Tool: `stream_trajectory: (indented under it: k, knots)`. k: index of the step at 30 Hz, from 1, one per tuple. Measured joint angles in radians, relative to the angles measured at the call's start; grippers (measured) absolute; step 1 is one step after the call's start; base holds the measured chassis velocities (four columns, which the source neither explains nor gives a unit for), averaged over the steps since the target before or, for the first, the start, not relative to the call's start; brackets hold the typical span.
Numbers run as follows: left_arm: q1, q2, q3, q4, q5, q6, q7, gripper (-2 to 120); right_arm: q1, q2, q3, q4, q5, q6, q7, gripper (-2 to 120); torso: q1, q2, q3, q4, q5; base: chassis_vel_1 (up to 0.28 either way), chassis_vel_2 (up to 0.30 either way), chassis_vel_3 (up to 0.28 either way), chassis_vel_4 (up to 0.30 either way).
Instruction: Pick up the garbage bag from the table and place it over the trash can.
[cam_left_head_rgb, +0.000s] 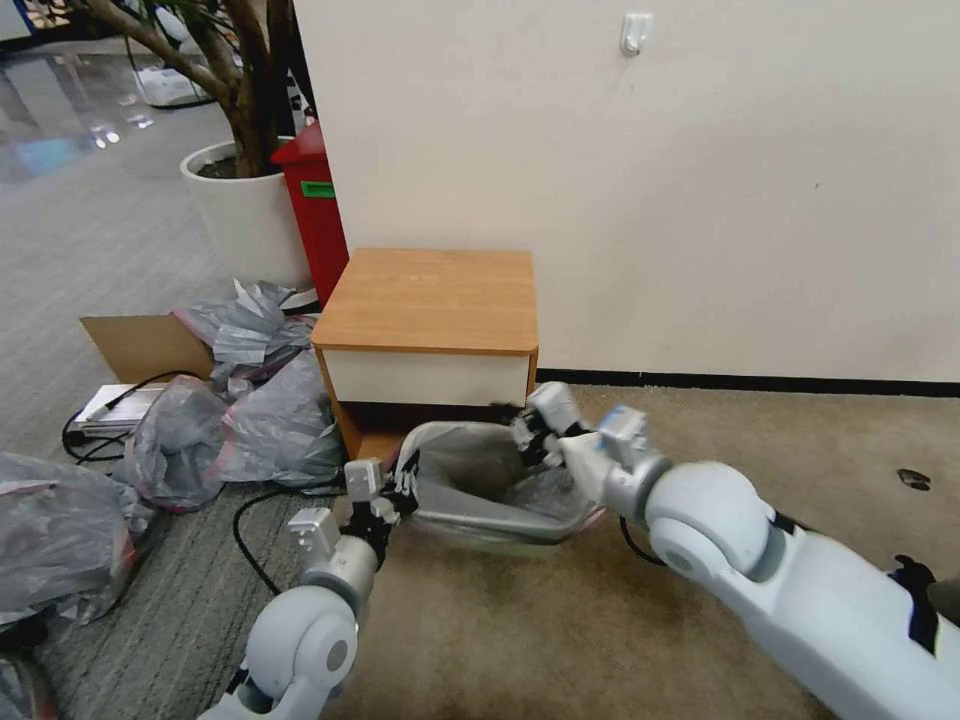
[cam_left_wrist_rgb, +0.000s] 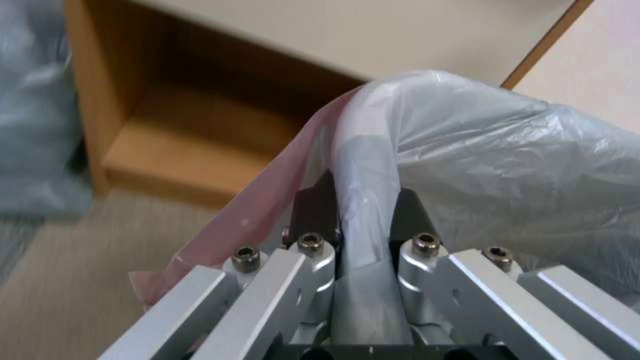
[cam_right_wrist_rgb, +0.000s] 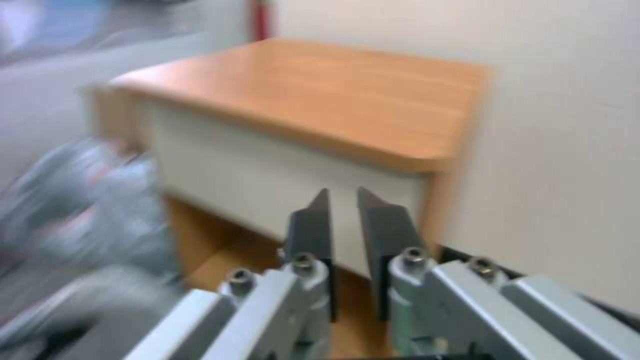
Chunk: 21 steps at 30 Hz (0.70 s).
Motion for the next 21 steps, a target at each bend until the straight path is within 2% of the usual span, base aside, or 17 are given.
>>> stream_trajectory:
  k: [1,3,5,8,11,12,14,17,18,21]
  knots:
    - [0.038,-0.003,-0.008,-0.003,-0.037,0.011,-0.022,7,-0.111,0.070,0.073,0.031,0.003,0.029,0.185,15,0.000,0.000,0.000,0.0003,0.0000,0.000,0.000,0.000,0.000]
    - [0.064,-0.004,-0.016,-0.005,-0.049,0.012,-0.035,7,-0.185,0.143,0.143,0.041,-0.014,0.058,0.251,26,0.000,0.000,0.000,0.0002,-0.0001,0.000,0.000,0.000,0.000]
    - [0.069,-0.004,-0.018,-0.005,-0.050,0.011,-0.037,7,-0.201,0.157,0.162,0.042,-0.023,0.066,0.256,30,0.000,0.000,0.000,0.0003,0.0000,0.000,0.000,0.000,0.000]
    - [0.083,-0.011,-0.025,-0.010,-0.050,0.008,-0.038,7,-0.264,0.198,0.236,0.039,-0.073,0.098,0.259,44,0.000,0.000,0.000,0.0003,-0.0002,0.000,0.000,0.000,0.000]
    - [0.095,-0.017,-0.025,-0.019,-0.049,0.008,-0.038,7,-0.302,0.227,0.277,0.038,-0.119,0.123,0.256,52,0.000,0.000,0.000,0.0003,-0.0002,0.000,0.000,0.000,0.000]
    - [0.109,-0.020,-0.025,-0.028,-0.047,0.009,-0.038,7,-0.342,0.257,0.310,0.033,-0.173,0.156,0.245,60,0.000,0.000,0.000,0.0003,-0.0002,0.000,0.000,0.000,0.000]
    - [0.119,-0.020,-0.022,-0.033,-0.041,0.009,-0.038,7,-0.375,0.282,0.333,0.028,-0.216,0.187,0.234,63,0.000,0.000,0.000,0.0003,-0.0002,0.000,0.000,0.000,0.000]
    - [0.151,-0.016,-0.013,-0.048,-0.012,0.011,-0.037,7,-0.478,0.357,0.396,0.017,-0.339,0.276,0.204,76,0.000,0.000,0.000,0.0001,0.0000,0.000,0.000,0.000,0.000]
    - [0.151,-0.016,-0.013,-0.048,-0.012,0.011,-0.037,7,-0.478,0.357,0.396,0.017,-0.339,0.276,0.204,76,0.000,0.000,0.000,0.0001,0.0000,0.000,0.000,0.000,0.000]
    - [0.184,-0.017,-0.015,-0.063,0.018,0.011,-0.033,7,-0.570,0.418,0.449,0.018,-0.422,0.346,0.172,89,0.000,0.000,0.000,0.0000,0.0001,0.000,0.000,0.000,0.000]
